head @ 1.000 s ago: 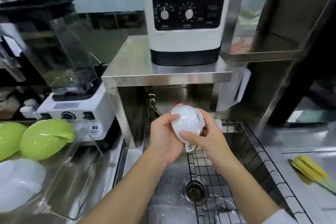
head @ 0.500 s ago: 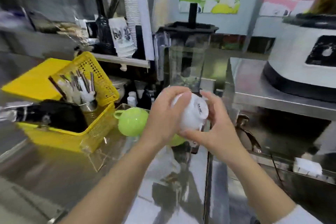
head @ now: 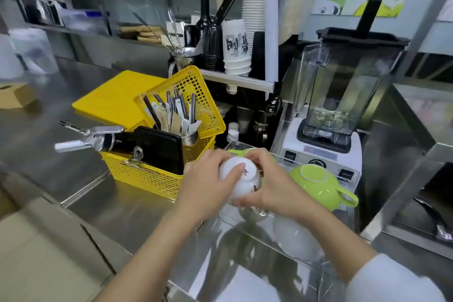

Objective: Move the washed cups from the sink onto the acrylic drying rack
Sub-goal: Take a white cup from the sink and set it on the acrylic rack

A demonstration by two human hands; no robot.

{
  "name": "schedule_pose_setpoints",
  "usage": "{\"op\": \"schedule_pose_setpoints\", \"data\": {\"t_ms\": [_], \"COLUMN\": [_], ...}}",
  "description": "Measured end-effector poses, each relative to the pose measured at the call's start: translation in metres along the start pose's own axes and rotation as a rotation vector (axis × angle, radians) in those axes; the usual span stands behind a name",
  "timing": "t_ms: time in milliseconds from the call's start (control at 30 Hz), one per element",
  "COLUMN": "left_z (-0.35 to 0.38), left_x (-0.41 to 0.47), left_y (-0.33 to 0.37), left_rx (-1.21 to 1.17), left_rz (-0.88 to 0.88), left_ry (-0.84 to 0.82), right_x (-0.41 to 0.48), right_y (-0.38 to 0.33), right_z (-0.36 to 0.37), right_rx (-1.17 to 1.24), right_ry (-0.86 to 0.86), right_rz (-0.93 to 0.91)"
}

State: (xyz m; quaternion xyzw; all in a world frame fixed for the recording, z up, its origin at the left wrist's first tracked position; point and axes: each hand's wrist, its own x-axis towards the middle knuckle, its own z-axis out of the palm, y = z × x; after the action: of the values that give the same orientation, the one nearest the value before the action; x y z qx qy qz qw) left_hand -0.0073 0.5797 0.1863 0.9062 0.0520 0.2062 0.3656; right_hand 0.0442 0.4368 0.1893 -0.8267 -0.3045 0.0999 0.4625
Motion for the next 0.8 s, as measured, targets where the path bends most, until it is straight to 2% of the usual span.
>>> {"op": "schedule_pose_setpoints", "data": {"t_ms": [233,467,800], "left_z": [0.015,0.025,0.031], "left_x": [-0.008,-0.014,-0.016], "left_y": [-0.028,-0.032,-0.032], "left_rx": [-0.003,0.028,0.103], "left_rz": [-0.073,-0.145,-0.163], "left_ry": [-0.010,0.057,0.008], "right_x": [0.010,0.012,0.016], "right_y": [0.006,0.009,0.016], "right_z": [0.007,0.013,0.013], "right_rx": [-0.256,-0.353,-0.407], "right_ry": [-0.100,-0.195,-0.232], "right_rz": [-0.003,0.030,0.028]}}
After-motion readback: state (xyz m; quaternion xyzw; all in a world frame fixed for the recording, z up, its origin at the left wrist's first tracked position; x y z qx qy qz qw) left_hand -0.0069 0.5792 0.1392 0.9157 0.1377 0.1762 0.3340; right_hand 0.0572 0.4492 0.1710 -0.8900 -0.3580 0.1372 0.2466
